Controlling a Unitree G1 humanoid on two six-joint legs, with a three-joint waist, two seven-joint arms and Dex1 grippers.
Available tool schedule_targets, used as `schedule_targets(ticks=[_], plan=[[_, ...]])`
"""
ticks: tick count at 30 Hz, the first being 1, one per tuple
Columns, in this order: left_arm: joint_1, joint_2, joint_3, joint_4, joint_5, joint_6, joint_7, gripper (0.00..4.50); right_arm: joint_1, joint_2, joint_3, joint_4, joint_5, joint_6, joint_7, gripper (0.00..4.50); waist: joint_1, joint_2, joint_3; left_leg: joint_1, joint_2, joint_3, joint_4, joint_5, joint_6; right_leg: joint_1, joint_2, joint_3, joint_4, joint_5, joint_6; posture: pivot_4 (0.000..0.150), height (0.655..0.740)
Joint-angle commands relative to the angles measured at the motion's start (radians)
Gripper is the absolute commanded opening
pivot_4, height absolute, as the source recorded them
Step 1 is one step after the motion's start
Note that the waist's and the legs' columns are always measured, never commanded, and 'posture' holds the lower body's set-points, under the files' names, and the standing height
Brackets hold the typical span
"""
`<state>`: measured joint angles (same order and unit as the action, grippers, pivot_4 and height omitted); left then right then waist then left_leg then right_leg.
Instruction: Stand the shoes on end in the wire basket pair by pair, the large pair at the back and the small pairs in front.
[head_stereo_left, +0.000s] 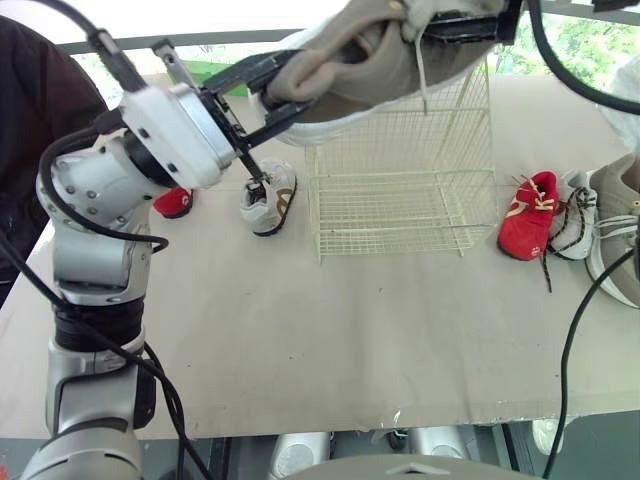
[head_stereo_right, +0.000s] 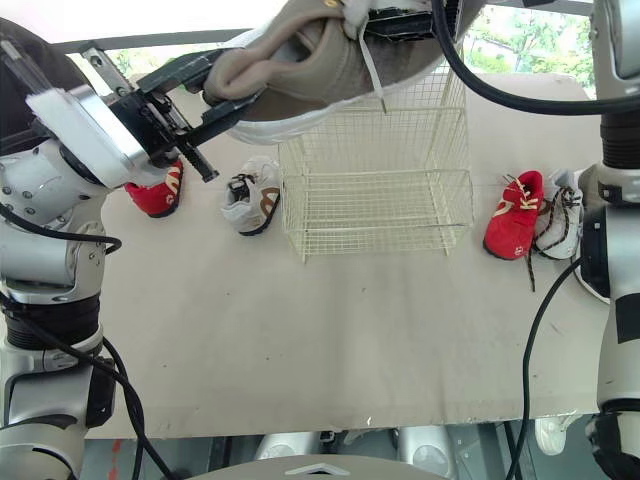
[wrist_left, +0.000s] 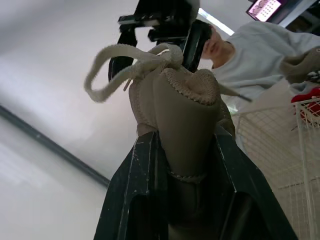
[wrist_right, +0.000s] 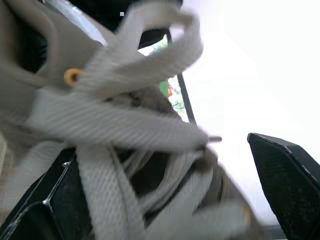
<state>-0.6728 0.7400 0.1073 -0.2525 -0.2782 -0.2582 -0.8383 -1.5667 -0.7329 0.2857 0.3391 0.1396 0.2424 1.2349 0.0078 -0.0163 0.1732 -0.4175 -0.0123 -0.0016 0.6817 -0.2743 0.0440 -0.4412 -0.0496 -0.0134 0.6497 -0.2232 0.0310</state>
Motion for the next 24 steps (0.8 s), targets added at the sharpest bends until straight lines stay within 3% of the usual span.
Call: schedule_targets(ticks=[1,4,12,14,16,18,21,24], plan=[[-0.057,0.009,-0.011,-0.001,-0.002,-0.121,-0.060,0.67,-0.047,-0.006,0.041,0.070,-0.090,-0.062,0.074,4.50,0.000,0.000,0.000,0.000,0.000,0.000,0.001,0.000,0.000,0.000,0.000,0.000,0.001,0.000,0.000,0.150,0.7400],[-0.084,0.002,-0.023,0.032,0.013,-0.177,-0.085,0.67,-0.036,-0.006,0.061,0.097,-0.119,-0.089,0.129,3.66,0.002,0.000,0.000,0.000,0.000,0.001,0.003,0.000,0.000,-0.001,0.001,0.000,0.005,0.000,0.000,0.150,0.7400],[-0.116,-0.007,-0.007,0.095,0.052,-0.241,-0.073,0.67,0.018,-0.006,0.034,0.063,-0.151,-0.119,0.139,0.01,0.003,0.000,0.001,0.000,0.001,0.002,0.004,0.000,0.000,-0.004,0.002,0.002,0.011,0.000,0.000,0.150,0.7400],[-0.123,-0.008,0.005,0.106,0.050,-0.226,-0.057,0.67,0.029,0.000,0.006,0.046,-0.138,-0.079,0.121,0.00,0.002,0.000,0.001,0.000,0.001,0.003,0.004,0.000,0.000,-0.004,0.002,0.002,0.011,0.000,0.000,0.150,0.7400],[-0.138,-0.023,0.041,0.107,-0.011,-0.092,0.003,0.67,0.027,0.011,-0.034,0.028,-0.110,0.003,0.090,0.00,0.003,0.001,0.001,0.000,0.001,0.003,0.004,0.000,0.000,-0.005,0.002,0.002,0.012,0.000,0.000,0.150,0.7400],[-0.176,-0.043,0.091,0.114,-0.104,0.099,0.095,1.68,0.021,0.024,-0.076,0.014,-0.088,0.087,0.047,0.00,0.004,0.000,0.001,0.000,0.001,0.003,0.005,0.000,0.000,-0.005,0.002,0.002,0.012,0.000,0.000,0.150,0.7400],[-0.229,-0.076,0.203,0.113,-0.499,0.514,0.282,2.90,0.018,0.046,-0.157,-0.014,-0.039,0.271,-0.040,0.00,-0.001,0.000,0.002,-0.001,0.002,0.001,0.006,0.000,0.000,-0.005,0.001,0.002,0.013,0.000,0.000,0.150,0.7400],[-0.211,-0.149,0.321,0.080,-0.742,0.661,0.483,4.32,0.024,0.066,-0.226,-0.050,0.007,0.391,-0.122,0.00,-0.002,0.000,0.002,-0.001,0.003,0.001,0.005,0.000,0.000,-0.005,0.000,0.003,0.013,0.000,0.000,0.150,0.7400]])
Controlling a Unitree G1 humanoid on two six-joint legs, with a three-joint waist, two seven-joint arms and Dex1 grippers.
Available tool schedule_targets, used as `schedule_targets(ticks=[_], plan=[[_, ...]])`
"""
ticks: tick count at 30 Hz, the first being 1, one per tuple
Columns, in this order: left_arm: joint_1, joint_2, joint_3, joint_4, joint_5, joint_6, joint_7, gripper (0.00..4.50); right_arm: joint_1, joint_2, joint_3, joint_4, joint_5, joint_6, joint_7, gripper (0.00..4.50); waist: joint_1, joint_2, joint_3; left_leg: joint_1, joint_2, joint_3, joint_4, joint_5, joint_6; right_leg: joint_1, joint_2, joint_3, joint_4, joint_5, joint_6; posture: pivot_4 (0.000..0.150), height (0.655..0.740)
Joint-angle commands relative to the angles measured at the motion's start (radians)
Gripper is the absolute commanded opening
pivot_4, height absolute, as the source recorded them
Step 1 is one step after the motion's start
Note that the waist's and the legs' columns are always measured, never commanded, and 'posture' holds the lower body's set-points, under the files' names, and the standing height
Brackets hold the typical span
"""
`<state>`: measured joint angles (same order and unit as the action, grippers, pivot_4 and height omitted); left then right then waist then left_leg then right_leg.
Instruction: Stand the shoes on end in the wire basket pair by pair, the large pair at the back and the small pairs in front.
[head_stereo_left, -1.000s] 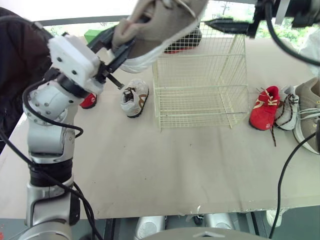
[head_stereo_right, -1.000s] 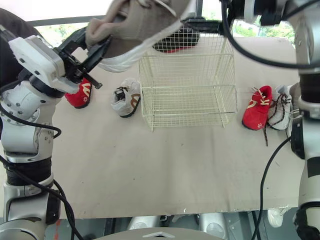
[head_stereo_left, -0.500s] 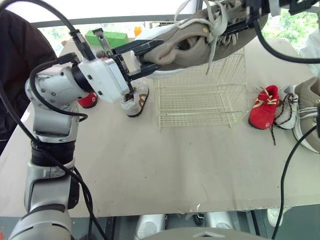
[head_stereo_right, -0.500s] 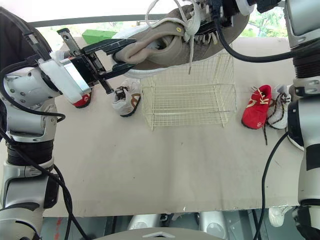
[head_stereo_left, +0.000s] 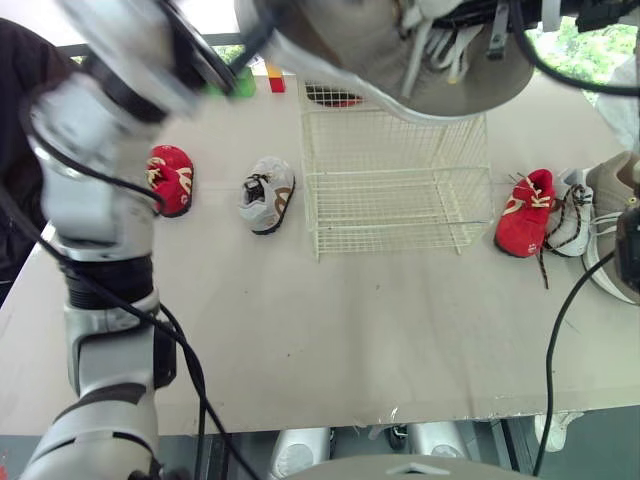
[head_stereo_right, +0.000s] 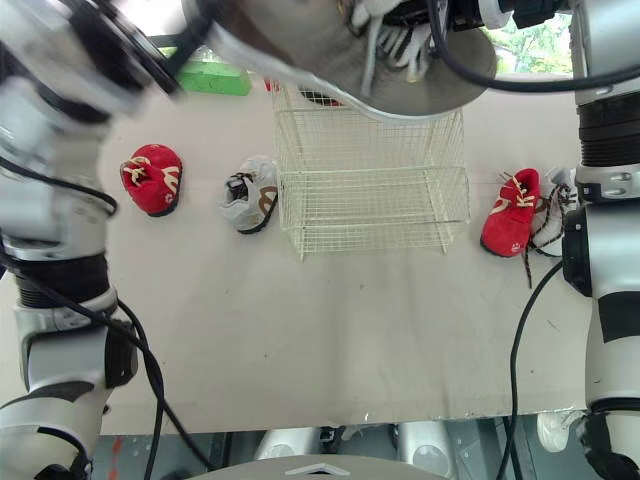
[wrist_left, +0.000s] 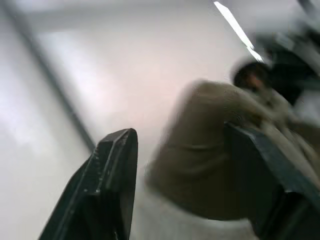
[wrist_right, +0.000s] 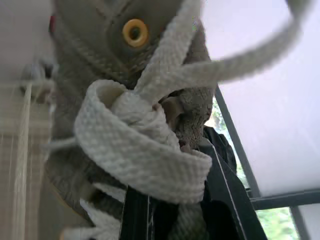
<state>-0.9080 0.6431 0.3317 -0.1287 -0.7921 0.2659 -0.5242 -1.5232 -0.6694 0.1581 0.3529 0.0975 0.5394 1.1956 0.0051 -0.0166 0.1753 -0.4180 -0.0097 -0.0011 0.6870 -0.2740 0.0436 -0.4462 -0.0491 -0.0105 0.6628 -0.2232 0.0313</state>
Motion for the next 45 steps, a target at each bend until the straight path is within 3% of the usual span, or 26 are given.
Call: schedule_targets(ticks=[1,5,8,12,20,23,26,29,32,37,41,45], plan=[[0.047,-0.074,0.126,-0.060,-0.289,0.171,0.216,4.42,-0.018,0.010,-0.120,-0.073,0.065,0.124,-0.105,0.00,0.001,0.000,0.000,0.000,0.000,0.000,0.000,0.000,0.000,0.000,0.000,0.000,0.000,0.000,0.000,0.150,0.7400],[0.206,-0.159,0.154,-0.152,-0.498,0.300,0.379,4.42,0.000,0.033,-0.187,-0.122,0.108,0.231,-0.207,0.00,0.002,0.000,0.000,-0.001,0.000,-0.001,0.000,0.001,-0.002,0.000,-0.001,0.000,0.000,0.000,0.000,0.150,0.7400],[0.374,-0.199,0.021,-0.289,-0.533,0.391,0.366,4.42,0.043,0.073,-0.249,-0.226,0.171,0.347,-0.290,0.00,0.005,-0.001,0.000,-0.001,0.000,-0.002,-0.001,0.002,-0.003,0.000,-0.002,0.000,0.000,0.000,0.000,0.150,0.7400],[0.365,-0.277,-0.124,-0.338,-0.433,0.371,0.359,4.42,0.122,0.127,-0.292,-0.384,0.241,0.452,-0.380,0.00,0.011,-0.001,0.000,-0.001,-0.002,-0.003,0.000,0.002,-0.003,0.000,-0.003,0.000,0.000,0.000,0.000,0.150,0.7400],[0.223,-0.364,-0.192,-0.178,-0.318,0.332,0.305,4.42,0.194,0.200,-0.365,-0.579,0.406,0.653,-0.508,0.00,0.003,-0.001,-0.001,0.000,-0.003,-0.003,0.000,0.003,-0.004,0.000,-0.001,0.000,0.002,0.000,0.000,0.150,0.7400],[0.187,-0.398,-0.170,-0.129,-0.301,0.318,0.312,3.61,0.210,0.211,-0.390,-0.622,0.456,0.703,-0.545,0.00,0.001,-0.001,-0.001,0.000,-0.003,-0.002,0.000,0.003,-0.004,0.000,0.000,0.000,0.002,0.000,0.000,0.150,0.7400],[0.171,-0.399,-0.167,-0.114,-0.287,0.324,0.281,2.16,0.220,0.229,-0.424,-0.651,0.505,0.755,-0.589,0.00,-0.001,-0.001,-0.001,0.000,-0.003,-0.002,0.000,0.003,-0.004,0.000,0.000,0.000,0.002,0.000,0.000,0.150,0.7400],[0.152,-0.410,-0.175,-0.118,-0.287,0.325,0.247,1.16,0.241,0.252,-0.461,-0.686,0.542,0.802,-0.638,0.00,-0.004,-0.001,-0.001,0.000,-0.002,-0.002,0.000,0.003,-0.004,0.000,0.000,0.000,0.002,0.000,0.000,0.150,0.7400],[0.141,-0.400,-0.178,-0.113,-0.279,0.333,0.205,0.87,0.250,0.269,-0.486,-0.697,0.566,0.821,-0.677,0.00,-0.009,-0.001,-0.001,0.000,-0.003,-0.002,0.000,0.003,-0.004,0.000,0.000,0.000,0.002,0.000,0.000,0.150,0.7400],[0.112,-0.371,-0.169,-0.087,-0.238,0.340,0.176,0.85,0.283,0.260,-0.507,-0.715,0.595,0.783,-0.702,0.00,-0.015,-0.001,-0.001,0.000,-0.003,-0.002,0.000,0.003,-0.004,0.001,0.000,0.000,0.002,0.000,0.000,0.150,0.7400],[0.075,-0.345,-0.153,-0.059,-0.208,0.355,0.183,0.84,0.335,0.212,-0.478,-0.756,0.604,0.697,-0.668,1.50,-0.017,-0.001,-0.001,0.000,-0.003,-0.002,0.000,0.003,-0.004,0.001,0.001,-0.001,0.002,0.000,0.000,0.150,0.7400],[-0.007,-0.263,-0.129,0.003,-0.157,0.369,0.177,0.76,0.458,0.155,-0.401,-0.831,0.480,0.454,-0.673,3.37,-0.017,-0.001,-0.001,0.000,-0.003,-0.002,0.000,0.003,-0.004,0.001,0.002,0.000,0.002,0.000,0.000,0.150,0.7400]])
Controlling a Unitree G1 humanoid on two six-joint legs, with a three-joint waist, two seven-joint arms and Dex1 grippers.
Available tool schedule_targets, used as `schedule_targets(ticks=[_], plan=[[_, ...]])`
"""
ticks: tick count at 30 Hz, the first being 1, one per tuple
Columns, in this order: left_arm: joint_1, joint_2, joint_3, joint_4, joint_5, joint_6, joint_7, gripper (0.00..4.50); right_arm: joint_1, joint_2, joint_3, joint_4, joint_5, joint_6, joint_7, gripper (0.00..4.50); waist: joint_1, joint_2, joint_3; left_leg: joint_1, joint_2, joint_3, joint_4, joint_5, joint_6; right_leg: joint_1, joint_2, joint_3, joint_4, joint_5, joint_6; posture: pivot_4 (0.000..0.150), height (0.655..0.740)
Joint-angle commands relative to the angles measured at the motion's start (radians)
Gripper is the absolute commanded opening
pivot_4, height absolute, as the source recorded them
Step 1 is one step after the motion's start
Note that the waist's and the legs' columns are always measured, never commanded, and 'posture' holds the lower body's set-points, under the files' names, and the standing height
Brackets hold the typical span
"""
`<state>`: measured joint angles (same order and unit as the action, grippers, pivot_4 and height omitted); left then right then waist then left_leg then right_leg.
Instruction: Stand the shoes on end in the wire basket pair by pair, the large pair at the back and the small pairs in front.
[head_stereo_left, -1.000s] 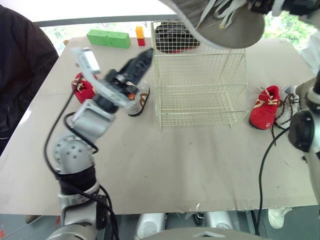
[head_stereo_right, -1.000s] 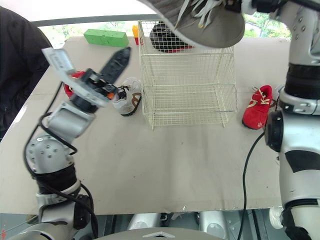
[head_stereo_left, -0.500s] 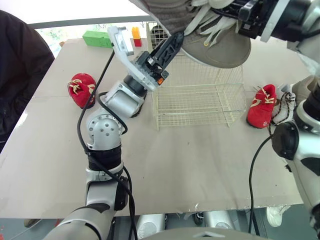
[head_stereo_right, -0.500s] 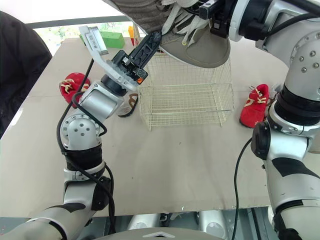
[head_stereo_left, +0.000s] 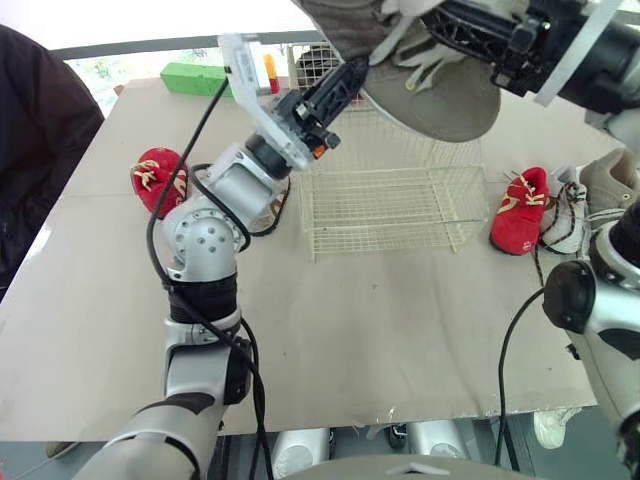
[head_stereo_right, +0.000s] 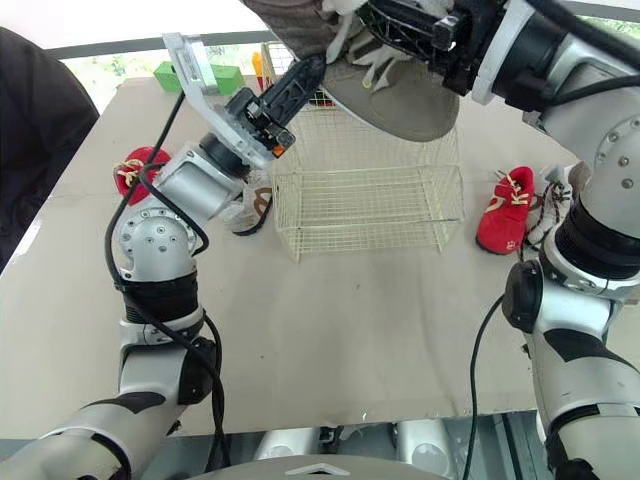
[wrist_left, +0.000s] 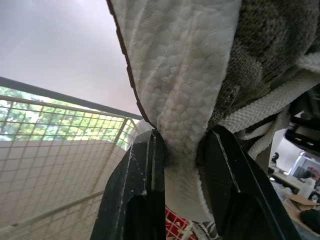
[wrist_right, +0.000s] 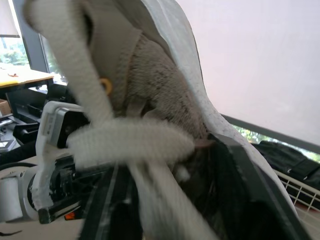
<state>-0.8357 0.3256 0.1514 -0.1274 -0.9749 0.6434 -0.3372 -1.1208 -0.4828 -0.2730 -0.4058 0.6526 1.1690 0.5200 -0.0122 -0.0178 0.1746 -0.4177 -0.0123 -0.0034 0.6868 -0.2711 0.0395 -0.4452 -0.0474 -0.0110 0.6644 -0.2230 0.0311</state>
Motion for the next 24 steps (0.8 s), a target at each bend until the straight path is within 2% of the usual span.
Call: schedule_targets(ticks=[1,2,3,5,8,12,17,24], plan=[[-0.102,0.075,0.058,0.019,0.033,-0.005,-0.016,0.76,0.084,-0.035,0.034,-0.088,-0.083,-0.217,0.001,3.89,-0.002,0.000,0.000,0.000,0.000,0.000,0.000,0.000,0.000,0.000,0.001,0.000,0.000,0.000,0.000,0.150,0.7400],[-0.136,0.109,0.060,0.047,0.056,-0.003,-0.028,0.76,0.120,-0.022,0.020,-0.113,-0.080,-0.258,-0.008,4.40,-0.003,0.000,0.000,0.000,0.000,0.001,0.000,0.000,0.000,0.000,0.002,0.001,0.000,0.000,0.000,0.150,0.7400],[-0.160,0.132,0.062,0.068,0.072,-0.002,-0.039,0.76,0.143,-0.012,0.012,-0.128,-0.076,-0.288,-0.016,4.50,-0.003,0.000,0.000,0.000,0.000,0.001,0.000,0.000,0.000,0.000,0.002,0.001,0.000,0.000,0.000,0.150,0.7400],[-0.243,0.191,0.063,0.152,0.128,-0.015,-0.068,0.76,0.216,0.030,-0.047,-0.167,-0.019,-0.308,-0.044,4.50,-0.003,0.000,0.000,0.000,0.001,0.001,0.000,0.000,0.000,0.000,0.002,0.000,0.000,0.000,0.000,0.150,0.7400],[-0.334,0.257,0.027,0.256,0.234,-0.063,-0.134,0.76,0.355,0.046,-0.060,-0.230,-0.021,-0.399,-0.032,4.50,0.001,0.000,0.000,0.001,0.001,0.000,-0.001,0.000,0.000,0.000,0.003,0.000,0.000,0.000,0.000,0.150,0.7400],[-0.430,0.323,-0.047,0.394,0.393,-0.166,-0.268,0.73,0.629,-0.016,-0.037,-0.353,-0.014,-0.451,0.047,4.50,0.013,0.000,0.000,0.000,0.000,-0.001,-0.001,0.000,0.000,0.001,0.003,-0.001,-0.002,0.000,0.000,0.150,0.7400],[-0.502,0.354,-0.104,0.555,0.538,-0.277,-0.391,0.69,0.826,-0.041,-0.092,-0.444,0.023,-0.482,0.021,4.50,0.011,0.000,0.000,0.001,-0.001,0.001,0.000,0.000,0.000,0.001,0.004,-0.002,-0.001,0.000,0.001,0.150,0.7400],[-0.482,0.304,-0.186,0.664,0.687,-0.397,-0.486,0.69,1.062,-0.046,-0.202,-0.506,0.120,-0.547,0.038,4.50,0.006,-0.001,0.000,0.002,0.000,0.001,0.000,0.000,0.001,0.002,0.004,-0.001,-0.001,0.000,0.001,0.150,0.7400]])
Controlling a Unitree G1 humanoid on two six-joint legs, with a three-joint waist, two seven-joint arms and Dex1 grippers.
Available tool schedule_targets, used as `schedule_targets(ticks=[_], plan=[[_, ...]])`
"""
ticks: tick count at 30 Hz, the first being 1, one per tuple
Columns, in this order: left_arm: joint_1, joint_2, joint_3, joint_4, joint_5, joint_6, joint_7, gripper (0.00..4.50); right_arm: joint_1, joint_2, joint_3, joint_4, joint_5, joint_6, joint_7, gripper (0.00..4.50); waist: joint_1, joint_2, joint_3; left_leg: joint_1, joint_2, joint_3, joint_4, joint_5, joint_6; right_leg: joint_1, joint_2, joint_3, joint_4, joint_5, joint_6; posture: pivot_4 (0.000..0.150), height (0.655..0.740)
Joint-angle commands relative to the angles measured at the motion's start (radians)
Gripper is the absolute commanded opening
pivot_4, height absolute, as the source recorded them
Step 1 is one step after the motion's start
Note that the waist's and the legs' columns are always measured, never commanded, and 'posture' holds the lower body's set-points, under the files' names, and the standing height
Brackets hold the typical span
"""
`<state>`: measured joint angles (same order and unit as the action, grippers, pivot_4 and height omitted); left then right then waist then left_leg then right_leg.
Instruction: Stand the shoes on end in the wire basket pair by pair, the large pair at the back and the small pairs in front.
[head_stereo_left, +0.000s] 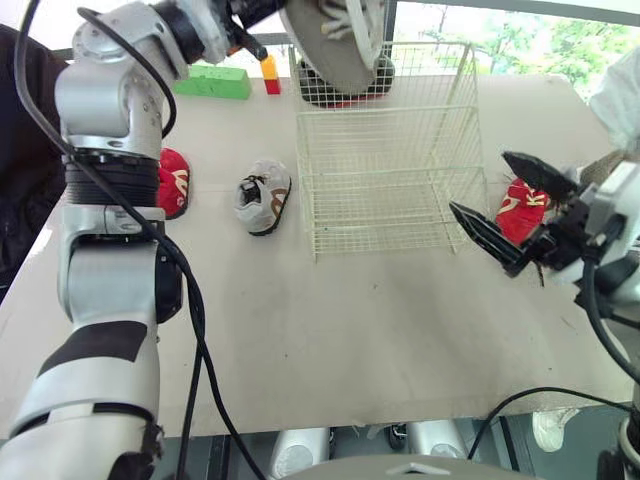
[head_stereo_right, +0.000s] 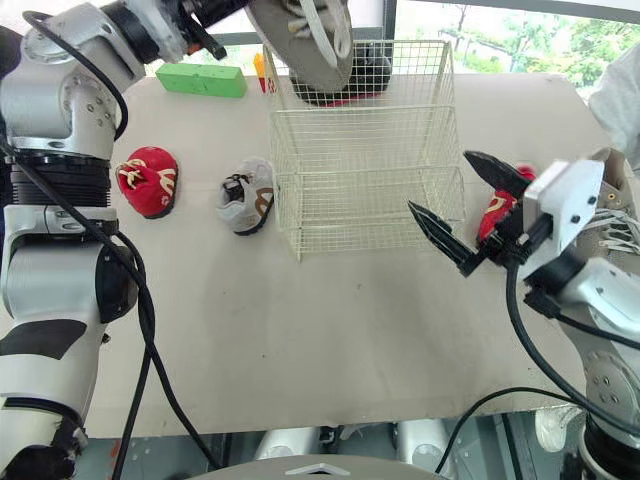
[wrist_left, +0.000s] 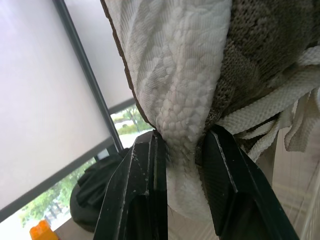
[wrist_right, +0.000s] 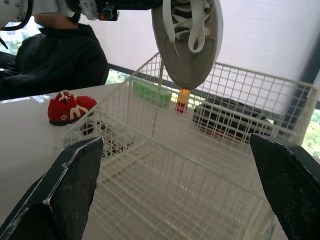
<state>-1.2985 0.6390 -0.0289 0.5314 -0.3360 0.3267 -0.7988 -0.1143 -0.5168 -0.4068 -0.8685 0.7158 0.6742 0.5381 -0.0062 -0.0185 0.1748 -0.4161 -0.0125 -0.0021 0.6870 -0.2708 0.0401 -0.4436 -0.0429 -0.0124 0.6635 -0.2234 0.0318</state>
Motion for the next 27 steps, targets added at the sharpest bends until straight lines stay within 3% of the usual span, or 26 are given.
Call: schedule_targets(ticks=[1,8,14,19,22,27], plan=[[-0.013,-0.020,-0.010,0.021,0.060,-0.092,-0.030,0.69,0.088,-0.021,-0.092,-0.044,0.078,-0.063,0.037,4.50,0.001,0.000,0.000,0.000,0.000,0.000,0.000,0.000,0.000,0.000,0.000,0.000,0.000,0.000,0.000,0.150,0.7400],[0.042,-0.043,-0.041,0.082,0.150,-0.163,-0.074,0.69,0.173,-0.100,-0.229,0.014,0.170,-0.116,0.066,4.50,-0.005,0.000,0.000,0.002,0.000,0.000,0.000,-0.001,0.002,0.002,0.000,0.000,0.000,0.000,0.000,0.150,0.7400],[0.091,-0.035,-0.024,0.061,0.175,-0.151,-0.109,0.69,0.141,-0.151,-0.214,0.050,0.207,-0.134,0.044,4.50,-0.008,0.000,0.000,0.002,0.002,0.000,0.000,-0.002,0.004,0.002,0.002,0.001,0.001,0.000,0.000,0.150,0.7400],[0.116,-0.018,0.016,-0.036,0.147,-0.062,-0.100,3.24,0.115,-0.188,-0.212,0.078,0.253,-0.138,0.049,4.50,-0.008,0.000,0.000,0.003,0.002,0.001,0.001,-0.002,0.004,0.002,0.002,0.002,0.001,0.000,0.000,0.150,0.7400],[0.124,-0.002,0.045,-0.101,0.134,0.001,-0.086,4.48,0.083,-0.211,-0.198,0.101,0.277,-0.135,0.046,4.50,-0.008,0.000,0.000,0.003,0.003,0.001,0.001,-0.002,0.004,0.002,0.002,0.003,0.002,0.000,0.000,0.150,0.7400],[0.110,0.029,0.126,-0.198,0.074,0.153,-0.048,4.48,0.028,-0.251,-0.174,0.148,0.301,-0.125,0.056,4.50,-0.004,0.000,0.000,0.002,0.003,-0.001,0.002,-0.002,0.004,0.003,0.002,0.003,0.001,0.000,0.000,0.150,0.7400]])
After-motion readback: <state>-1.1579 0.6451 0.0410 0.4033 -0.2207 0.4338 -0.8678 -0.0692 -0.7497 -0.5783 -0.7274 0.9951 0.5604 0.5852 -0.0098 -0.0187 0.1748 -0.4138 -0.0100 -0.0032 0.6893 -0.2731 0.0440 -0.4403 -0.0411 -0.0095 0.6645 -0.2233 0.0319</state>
